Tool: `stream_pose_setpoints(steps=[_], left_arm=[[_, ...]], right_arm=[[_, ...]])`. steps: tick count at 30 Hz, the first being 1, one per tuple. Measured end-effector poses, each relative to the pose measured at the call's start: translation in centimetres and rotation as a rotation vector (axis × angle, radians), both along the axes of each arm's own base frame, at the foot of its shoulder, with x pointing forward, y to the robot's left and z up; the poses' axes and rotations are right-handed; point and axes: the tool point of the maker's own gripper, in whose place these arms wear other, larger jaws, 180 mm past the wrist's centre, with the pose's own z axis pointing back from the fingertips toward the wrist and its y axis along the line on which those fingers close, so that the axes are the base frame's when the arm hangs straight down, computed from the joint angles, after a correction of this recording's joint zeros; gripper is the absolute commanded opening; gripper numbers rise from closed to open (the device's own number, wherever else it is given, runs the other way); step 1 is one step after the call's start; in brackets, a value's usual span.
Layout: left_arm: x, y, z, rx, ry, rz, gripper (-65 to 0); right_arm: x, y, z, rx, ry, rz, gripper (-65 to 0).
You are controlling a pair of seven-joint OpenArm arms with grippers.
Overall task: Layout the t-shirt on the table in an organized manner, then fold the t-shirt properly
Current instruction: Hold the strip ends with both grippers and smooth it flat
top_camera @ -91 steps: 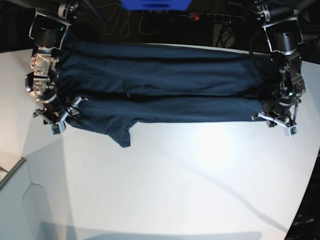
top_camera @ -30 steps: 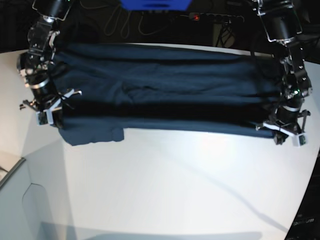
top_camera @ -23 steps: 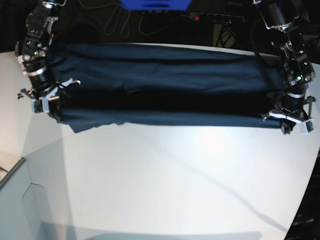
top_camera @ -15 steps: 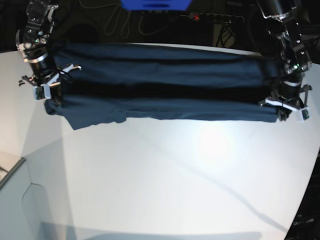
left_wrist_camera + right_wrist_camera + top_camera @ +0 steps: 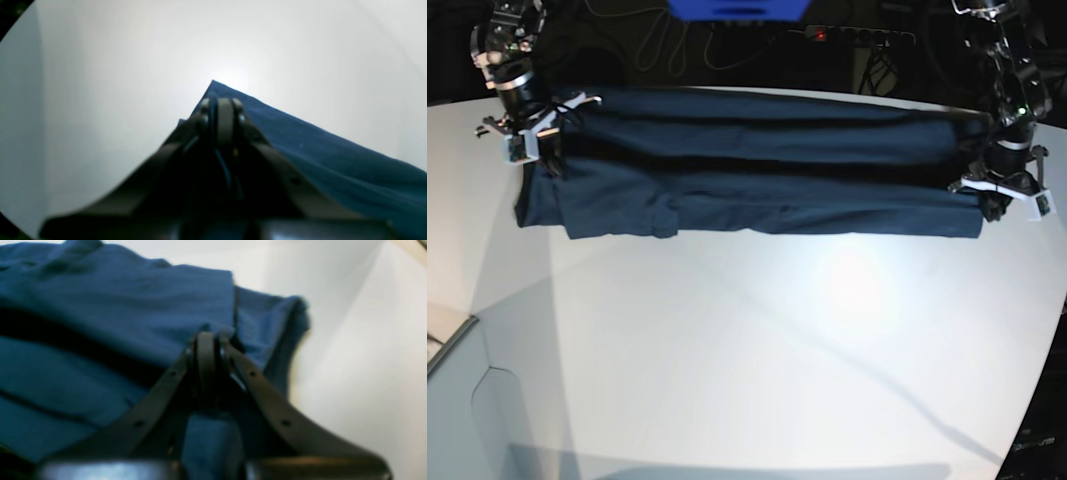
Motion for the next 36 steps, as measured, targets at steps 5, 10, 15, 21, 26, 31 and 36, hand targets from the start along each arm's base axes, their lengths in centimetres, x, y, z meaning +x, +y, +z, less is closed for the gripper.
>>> stream_pose_setpoints(steps=[5,10,15,21,26,31,36], left_arm=[[-0.1,0.0,-0.1,0.0,0.002,-0.001,-64.9],[-0.4,0.0,-1.0,-0.017,0.019,0.007,-64.9],[-1.4,0.1,-2.2,-0.028,0.057,0.017,-64.9],[-1.7,0.8,-2.0,-0.006,0.065,0.008,-64.9],[-1.8,0.8,-2.1,-0.009,0.068,0.008,-64.9],[-1.8,0.8,-2.1,-0.008,0.067,0.008,-64.9],[-1.8,1.0,-2.0,-0.001,0.07,0.005,-64.7]], right_arm=[[-0.2,-0.1,-1.0,0.021,0.014,-0.007,-65.0],[-1.3,-0.2,-3.3,0.048,0.081,-0.027,-65.0],[-0.6,-0.2,-2.9,0.05,0.06,-0.028,-65.0],[-0.9,-0.3,-3.0,0.049,0.066,-0.029,-65.0],[-0.9,-0.2,-3.1,0.051,0.067,-0.03,-65.0],[-0.9,-0.2,-3.1,0.051,0.067,-0.03,-65.0],[-0.9,-0.2,-3.1,0.051,0.067,-0.029,-65.0]])
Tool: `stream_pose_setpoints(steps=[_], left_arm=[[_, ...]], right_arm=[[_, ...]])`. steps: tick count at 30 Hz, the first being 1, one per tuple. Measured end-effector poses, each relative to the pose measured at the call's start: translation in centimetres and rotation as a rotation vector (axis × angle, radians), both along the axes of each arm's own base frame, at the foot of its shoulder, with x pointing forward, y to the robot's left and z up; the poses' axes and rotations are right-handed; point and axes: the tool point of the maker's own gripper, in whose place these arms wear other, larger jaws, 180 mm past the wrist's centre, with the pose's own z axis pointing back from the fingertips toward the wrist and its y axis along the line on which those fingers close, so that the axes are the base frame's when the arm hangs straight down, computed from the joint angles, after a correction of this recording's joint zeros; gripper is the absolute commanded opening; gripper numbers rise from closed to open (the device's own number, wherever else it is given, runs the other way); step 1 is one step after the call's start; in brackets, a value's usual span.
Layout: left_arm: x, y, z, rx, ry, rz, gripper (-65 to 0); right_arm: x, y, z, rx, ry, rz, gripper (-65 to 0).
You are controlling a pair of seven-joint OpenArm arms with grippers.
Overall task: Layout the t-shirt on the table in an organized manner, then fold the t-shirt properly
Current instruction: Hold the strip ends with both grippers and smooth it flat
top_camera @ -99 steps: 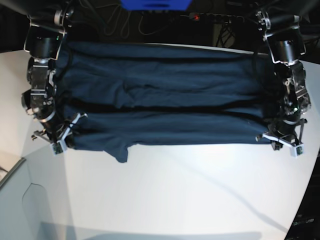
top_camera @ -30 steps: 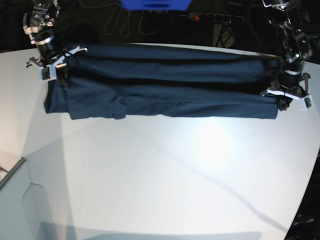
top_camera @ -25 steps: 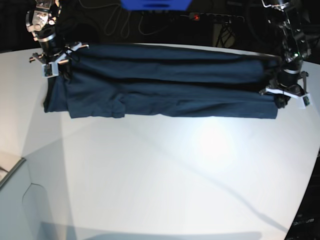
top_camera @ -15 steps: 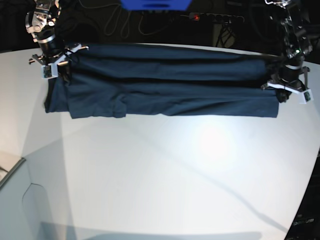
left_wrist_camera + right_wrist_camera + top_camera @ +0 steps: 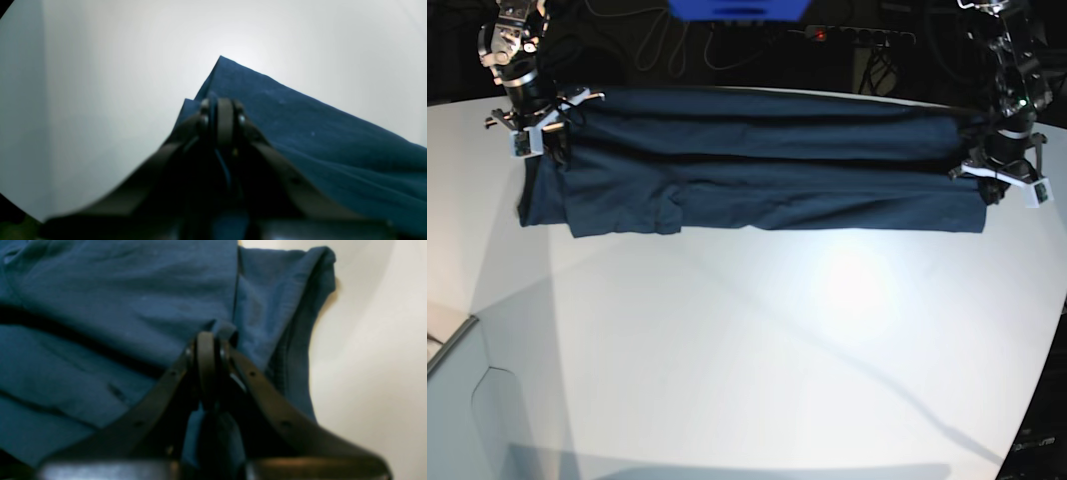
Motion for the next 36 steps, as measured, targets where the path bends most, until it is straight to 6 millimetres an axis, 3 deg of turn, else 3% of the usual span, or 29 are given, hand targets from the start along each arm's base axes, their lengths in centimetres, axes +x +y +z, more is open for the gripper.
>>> stream_pose_setpoints(steps=[2,8,13,17,25,36], left_arm=[[0.0,0.5,0.2,0.012,-0.001,-0.002,-64.6],[-1.3,0.6,-2.3,-0.021,0.066,0.016,-64.5],[-1.2,0.6,-2.5,-0.023,0.07,0.017,-64.4],[-1.2,0.6,-2.5,-0.023,0.069,0.017,-64.3],[-1.2,0.6,-2.5,-0.023,0.07,0.018,-43.5],[-0.9,1.3,-1.4,0.005,0.05,0.011,-41.6]], right_arm=[[0.0,0.0,0.0,-0.001,0.0,0.0,-65.0],[0.0,-0.5,0.1,-0.015,0.004,0.007,-65.0],[0.0,-0.5,0.0,-0.013,0.005,0.006,-65.0],[-0.9,-0.4,-1.5,0.009,0.045,-0.004,-65.0],[-0.8,-0.7,-2.1,0.039,0.037,-0.022,-65.0],[-0.3,-1.2,-2.4,0.052,0.025,-0.03,-65.0]])
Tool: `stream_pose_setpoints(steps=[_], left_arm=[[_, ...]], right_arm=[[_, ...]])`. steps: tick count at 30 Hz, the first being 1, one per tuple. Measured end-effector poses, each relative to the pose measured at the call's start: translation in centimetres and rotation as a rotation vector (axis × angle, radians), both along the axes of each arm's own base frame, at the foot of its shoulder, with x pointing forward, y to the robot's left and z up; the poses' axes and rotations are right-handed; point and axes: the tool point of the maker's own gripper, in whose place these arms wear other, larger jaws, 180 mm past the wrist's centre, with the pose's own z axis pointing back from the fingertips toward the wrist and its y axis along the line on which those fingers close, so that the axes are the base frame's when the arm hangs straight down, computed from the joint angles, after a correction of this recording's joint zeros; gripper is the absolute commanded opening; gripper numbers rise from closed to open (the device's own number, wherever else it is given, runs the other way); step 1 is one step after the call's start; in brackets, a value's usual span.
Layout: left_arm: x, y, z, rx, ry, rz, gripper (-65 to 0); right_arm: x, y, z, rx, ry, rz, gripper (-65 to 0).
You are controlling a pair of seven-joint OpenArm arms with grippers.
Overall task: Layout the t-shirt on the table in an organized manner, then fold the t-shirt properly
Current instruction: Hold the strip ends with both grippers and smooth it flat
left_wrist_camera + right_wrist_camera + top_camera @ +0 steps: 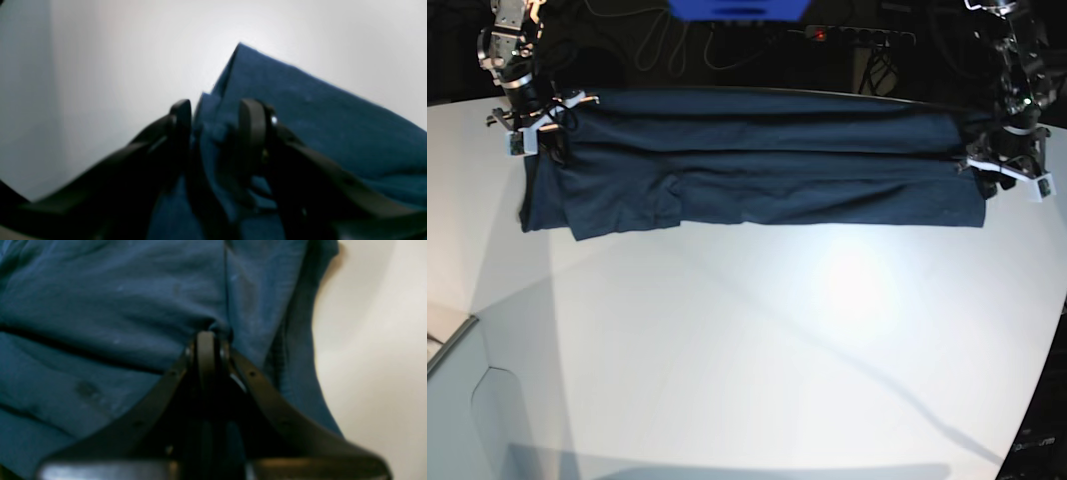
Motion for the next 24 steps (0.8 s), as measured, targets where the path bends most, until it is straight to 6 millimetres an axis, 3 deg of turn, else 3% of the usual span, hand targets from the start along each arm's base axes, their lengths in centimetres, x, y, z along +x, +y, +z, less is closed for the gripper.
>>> stream_pose_setpoints(steps=[5,14,18,24], left_arm=[[-0.1,0.2,0.0,0.004,0.002,0.004,-41.6],[-0.1,0.2,0.0,0.004,0.002,0.004,-41.5],[-0.1,0.2,0.1,0.004,0.002,0.004,-41.5],[-0.1,0.1,0.0,0.001,0.001,0.004,-41.5]], right_arm=[[0.0,0.0,0.0,-0.002,0.003,0.002,-64.8],[-0.7,-0.2,0.9,-0.06,0.028,0.034,-45.7],[-0.3,-0.1,2.8,-0.095,-0.013,0.046,-40.7],[2.9,0.5,6.3,-0.103,-0.134,0.009,-36.9]])
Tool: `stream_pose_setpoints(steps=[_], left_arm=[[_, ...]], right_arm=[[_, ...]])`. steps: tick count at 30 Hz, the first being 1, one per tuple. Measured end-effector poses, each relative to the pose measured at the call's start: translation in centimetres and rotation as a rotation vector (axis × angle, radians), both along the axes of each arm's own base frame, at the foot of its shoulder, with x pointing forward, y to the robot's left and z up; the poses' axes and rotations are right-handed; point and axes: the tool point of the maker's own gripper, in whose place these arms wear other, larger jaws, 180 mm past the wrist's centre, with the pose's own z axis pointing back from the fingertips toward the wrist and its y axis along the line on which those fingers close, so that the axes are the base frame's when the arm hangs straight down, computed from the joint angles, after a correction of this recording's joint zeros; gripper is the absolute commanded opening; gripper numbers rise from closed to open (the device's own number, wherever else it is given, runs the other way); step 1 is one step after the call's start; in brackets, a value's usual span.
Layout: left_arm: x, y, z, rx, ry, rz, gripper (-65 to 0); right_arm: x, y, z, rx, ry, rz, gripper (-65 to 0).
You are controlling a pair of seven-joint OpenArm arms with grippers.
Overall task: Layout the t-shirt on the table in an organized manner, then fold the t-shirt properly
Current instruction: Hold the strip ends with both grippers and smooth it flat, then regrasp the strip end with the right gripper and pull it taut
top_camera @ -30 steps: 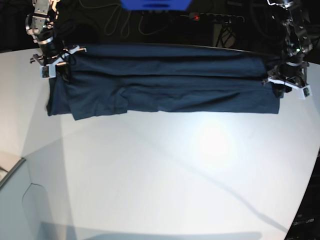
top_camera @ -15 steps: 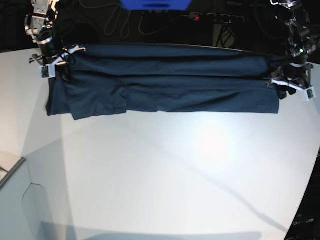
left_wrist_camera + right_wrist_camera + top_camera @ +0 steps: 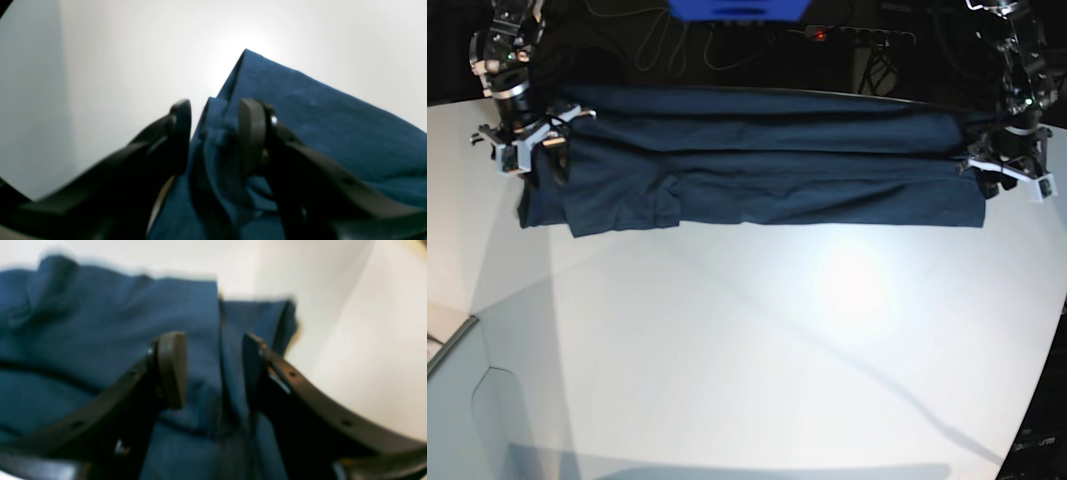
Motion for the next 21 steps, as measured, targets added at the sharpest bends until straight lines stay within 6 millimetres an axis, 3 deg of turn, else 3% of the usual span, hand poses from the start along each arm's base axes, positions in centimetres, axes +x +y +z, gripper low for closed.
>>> stream_pose_setpoints(steps=[4,11,21], left_arm=[[0.0,0.1,0.0,0.001,0.0,0.001,-41.5],[0.2,-0.1,0.0,-0.002,-0.003,0.001,-41.5],[0.1,0.0,0.0,-0.001,0.0,0.001,-41.5]], right_arm=[[3.0,0.1,1.1,0.014,-0.06,-0.002,-35.5],[6.9,-0.6,-1.2,0.036,0.068,-0.024,-33.5],[7.9,1.6,-4.1,0.051,0.166,0.075,-33.5]])
